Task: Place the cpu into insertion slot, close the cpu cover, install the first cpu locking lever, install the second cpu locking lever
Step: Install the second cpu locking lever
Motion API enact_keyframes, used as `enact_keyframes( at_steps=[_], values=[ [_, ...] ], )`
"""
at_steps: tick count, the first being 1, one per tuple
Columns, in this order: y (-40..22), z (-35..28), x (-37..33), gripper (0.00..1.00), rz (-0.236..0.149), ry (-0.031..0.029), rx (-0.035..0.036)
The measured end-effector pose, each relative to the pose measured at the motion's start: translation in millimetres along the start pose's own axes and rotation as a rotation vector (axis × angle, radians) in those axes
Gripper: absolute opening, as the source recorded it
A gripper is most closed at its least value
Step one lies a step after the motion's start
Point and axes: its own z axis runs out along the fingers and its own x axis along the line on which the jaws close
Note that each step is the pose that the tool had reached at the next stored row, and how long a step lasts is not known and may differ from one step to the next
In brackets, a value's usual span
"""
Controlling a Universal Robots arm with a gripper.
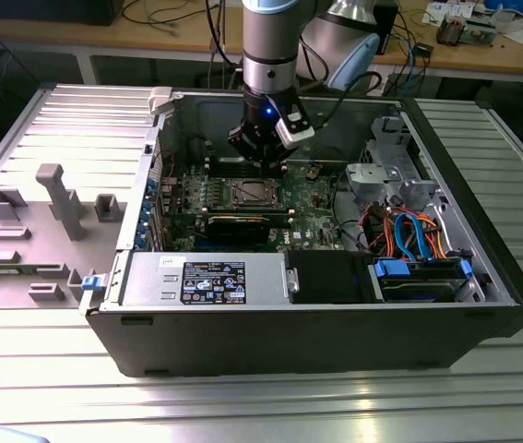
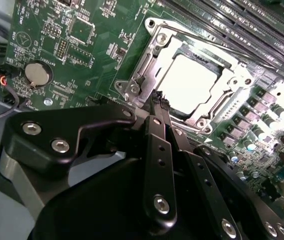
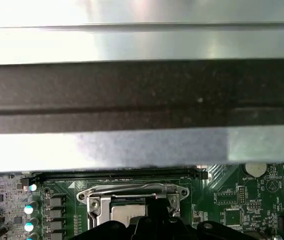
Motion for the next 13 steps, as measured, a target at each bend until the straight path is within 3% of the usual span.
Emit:
enact_keyframes(
  at_steps=[13],
  values=[
    [-11.2,2.0,-0.2,0.11,0.000,0.0003,0.0004]
  ],
)
